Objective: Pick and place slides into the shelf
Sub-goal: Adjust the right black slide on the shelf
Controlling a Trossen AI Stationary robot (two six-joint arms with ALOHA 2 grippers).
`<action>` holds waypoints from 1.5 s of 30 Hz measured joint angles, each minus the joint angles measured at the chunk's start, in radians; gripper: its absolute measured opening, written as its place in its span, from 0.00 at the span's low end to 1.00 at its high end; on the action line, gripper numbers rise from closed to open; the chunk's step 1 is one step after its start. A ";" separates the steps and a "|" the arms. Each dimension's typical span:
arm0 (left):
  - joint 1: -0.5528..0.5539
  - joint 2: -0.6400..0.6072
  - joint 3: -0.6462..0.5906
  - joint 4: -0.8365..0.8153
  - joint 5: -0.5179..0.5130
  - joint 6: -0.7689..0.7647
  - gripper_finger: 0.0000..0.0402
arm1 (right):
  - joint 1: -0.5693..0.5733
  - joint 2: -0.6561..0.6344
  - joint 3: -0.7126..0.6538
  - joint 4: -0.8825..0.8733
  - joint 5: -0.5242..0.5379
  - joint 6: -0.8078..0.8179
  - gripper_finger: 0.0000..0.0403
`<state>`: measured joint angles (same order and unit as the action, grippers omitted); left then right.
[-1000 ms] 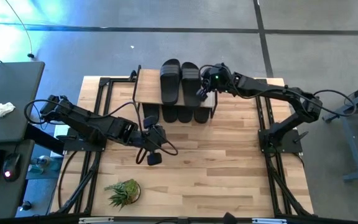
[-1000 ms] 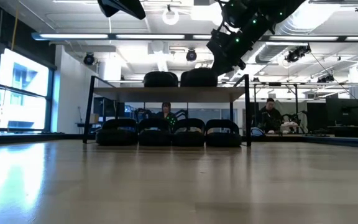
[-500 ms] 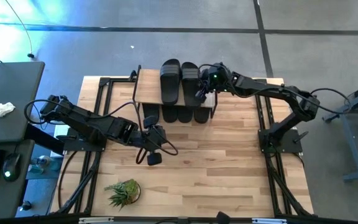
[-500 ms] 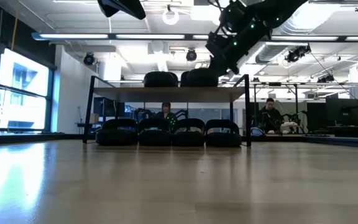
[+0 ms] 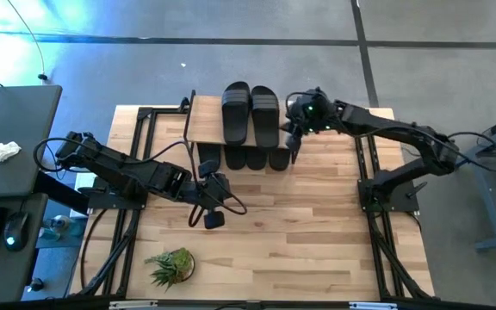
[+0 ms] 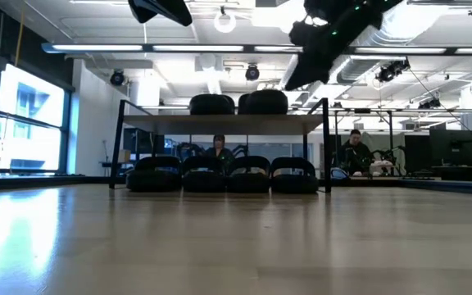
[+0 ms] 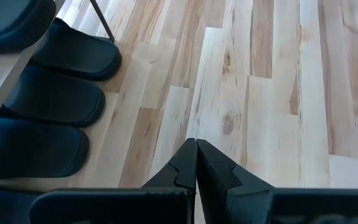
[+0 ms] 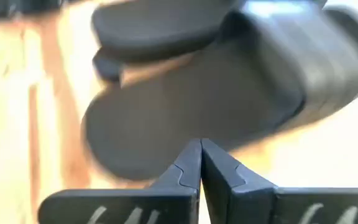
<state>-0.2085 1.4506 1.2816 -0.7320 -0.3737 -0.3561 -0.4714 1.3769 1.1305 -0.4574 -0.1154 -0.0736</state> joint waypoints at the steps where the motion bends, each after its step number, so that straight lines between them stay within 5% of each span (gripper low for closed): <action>1: 0.000 0.000 0.000 0.000 0.000 0.000 0.00 | 0.010 -0.010 0.000 -0.033 -0.014 -0.016 0.00; 6: 0.000 0.000 0.000 0.000 0.000 0.004 0.00 | 0.093 0.003 0.000 -0.140 -0.064 -0.048 0.00; 12: 0.000 0.000 0.000 -0.001 0.000 0.004 0.00 | 0.165 0.041 0.000 -0.082 0.033 -0.066 0.00; 45: 0.000 0.000 0.000 -0.002 0.007 -0.008 0.00 | 0.160 0.142 0.000 0.041 -0.031 -0.020 0.00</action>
<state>-0.2089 1.4509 1.2816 -0.7345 -0.3664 -0.3641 -0.3118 1.5185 1.1301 -0.4168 -0.1465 -0.0940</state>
